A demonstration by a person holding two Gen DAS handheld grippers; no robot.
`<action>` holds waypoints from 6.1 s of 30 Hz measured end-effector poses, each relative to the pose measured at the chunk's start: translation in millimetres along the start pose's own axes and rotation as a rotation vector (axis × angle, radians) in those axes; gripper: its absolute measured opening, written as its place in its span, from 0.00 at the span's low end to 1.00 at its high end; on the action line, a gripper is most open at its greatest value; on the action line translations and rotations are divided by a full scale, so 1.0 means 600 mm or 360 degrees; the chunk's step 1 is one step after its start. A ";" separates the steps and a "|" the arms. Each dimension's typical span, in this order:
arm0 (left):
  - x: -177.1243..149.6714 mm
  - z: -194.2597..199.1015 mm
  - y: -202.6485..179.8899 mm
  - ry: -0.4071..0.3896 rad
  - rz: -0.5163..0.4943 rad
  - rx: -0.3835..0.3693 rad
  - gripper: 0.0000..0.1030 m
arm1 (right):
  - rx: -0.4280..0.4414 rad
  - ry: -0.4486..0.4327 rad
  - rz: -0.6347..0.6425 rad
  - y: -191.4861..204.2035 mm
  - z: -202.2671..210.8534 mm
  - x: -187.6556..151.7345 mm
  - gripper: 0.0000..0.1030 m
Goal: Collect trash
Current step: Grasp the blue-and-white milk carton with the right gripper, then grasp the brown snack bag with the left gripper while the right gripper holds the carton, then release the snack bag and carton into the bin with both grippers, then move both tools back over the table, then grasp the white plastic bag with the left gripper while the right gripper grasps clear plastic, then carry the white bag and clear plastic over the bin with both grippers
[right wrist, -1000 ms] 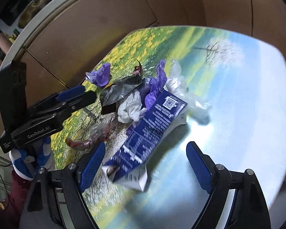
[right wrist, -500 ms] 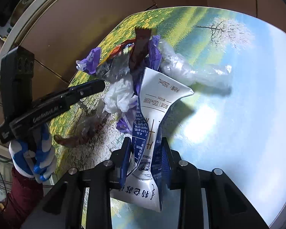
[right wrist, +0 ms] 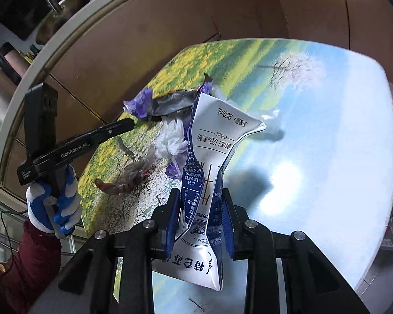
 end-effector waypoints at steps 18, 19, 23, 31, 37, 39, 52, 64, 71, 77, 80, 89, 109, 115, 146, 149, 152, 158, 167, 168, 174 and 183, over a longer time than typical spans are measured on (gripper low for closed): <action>0.051 -0.079 -0.061 0.0082 -0.0110 0.0213 0.49 | 0.0054 -0.0145 -0.0142 -0.110 0.083 -0.028 0.29; 0.053 -0.093 -0.057 0.0107 -0.0085 0.0231 0.47 | 0.0050 -0.0149 -0.0154 -0.118 0.086 -0.029 0.29; 0.056 -0.119 -0.039 0.0144 0.0024 0.0246 0.12 | 0.0047 -0.0169 -0.0177 -0.140 0.100 -0.034 0.29; 0.096 -0.059 -0.068 -0.0055 0.0082 0.0259 0.00 | 0.0027 -0.0297 -0.0231 -0.188 0.153 -0.044 0.29; 0.137 -0.054 -0.209 -0.0089 -0.0077 0.0043 0.00 | -0.0058 -0.0448 -0.0390 -0.290 0.226 -0.068 0.29; 0.141 -0.081 -0.290 -0.0041 -0.0160 -0.0084 0.00 | -0.0155 -0.0502 -0.0475 -0.346 0.259 -0.084 0.29; 0.045 -0.367 -0.774 0.0457 -0.0512 -0.0582 0.00 | -0.0695 -0.0540 -0.0857 -0.637 0.339 -0.149 0.29; 0.003 -0.499 -0.843 0.0638 -0.0408 -0.0636 0.31 | -0.1053 -0.0405 -0.0839 -0.715 0.311 -0.157 0.52; 0.029 -0.398 -0.773 0.0409 -0.0349 -0.0586 0.31 | -0.1079 -0.0476 -0.0770 -0.655 0.336 -0.154 0.52; 0.051 -0.257 -0.684 0.0141 -0.0324 -0.0492 0.33 | -0.1037 -0.0610 -0.0581 -0.524 0.376 -0.124 0.51; 0.053 -0.177 -0.635 -0.0004 -0.0297 -0.0444 0.47 | -0.1014 -0.0671 -0.0457 -0.446 0.393 -0.103 0.52; 0.030 0.012 -0.472 -0.0290 -0.0252 -0.0158 0.47 | -0.0868 -0.0796 -0.0175 -0.227 0.418 -0.066 0.56; -0.049 0.019 -0.135 -0.0170 0.0123 0.0247 0.47 | -0.0506 -0.0450 0.0250 -0.009 0.195 -0.025 0.54; -0.044 -0.051 -0.102 -0.0056 0.0177 0.0244 0.47 | -0.0440 -0.0302 0.0323 -0.002 0.105 0.004 0.54; -0.037 -0.068 -0.057 -0.0114 0.0300 0.0031 0.12 | -0.0327 -0.0052 0.0370 -0.015 -0.085 0.068 0.12; -0.040 -0.053 -0.057 -0.0143 0.0319 -0.0011 0.12 | -0.0335 -0.0068 0.0378 -0.009 -0.068 0.060 0.12; -0.044 -0.035 -0.060 -0.0170 0.0324 -0.0022 0.12 | -0.0345 -0.0088 0.0387 -0.001 -0.049 0.049 0.11; -0.056 0.011 -0.090 -0.0228 0.0250 0.0000 0.11 | -0.0347 -0.0140 0.0383 0.011 -0.002 0.026 0.10; -0.087 0.067 -0.171 -0.0305 0.0037 0.0117 0.11 | -0.0368 -0.0202 0.0390 0.024 0.072 -0.014 0.10; -0.089 0.070 -0.180 -0.0311 0.0020 0.0125 0.11 | -0.0371 -0.0209 0.0390 0.025 0.081 -0.019 0.10; -0.109 0.093 -0.220 -0.0329 -0.0063 0.0153 0.11 | -0.0369 -0.0251 0.0410 0.038 0.120 -0.039 0.10; -0.121 0.120 -0.263 -0.0357 -0.0143 0.0222 0.11 | -0.0333 -0.0326 0.0444 0.049 0.174 -0.062 0.10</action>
Point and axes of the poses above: each gripper's, at about its wrist camera, not at the fingertips, and z roughly against the way its jaws point, y to its left, x to its top, the point moved 2 cm from there along -z, roughly the way its jaws point, and after that the axes turned 2 degrees about z, right-handed, at the moved point
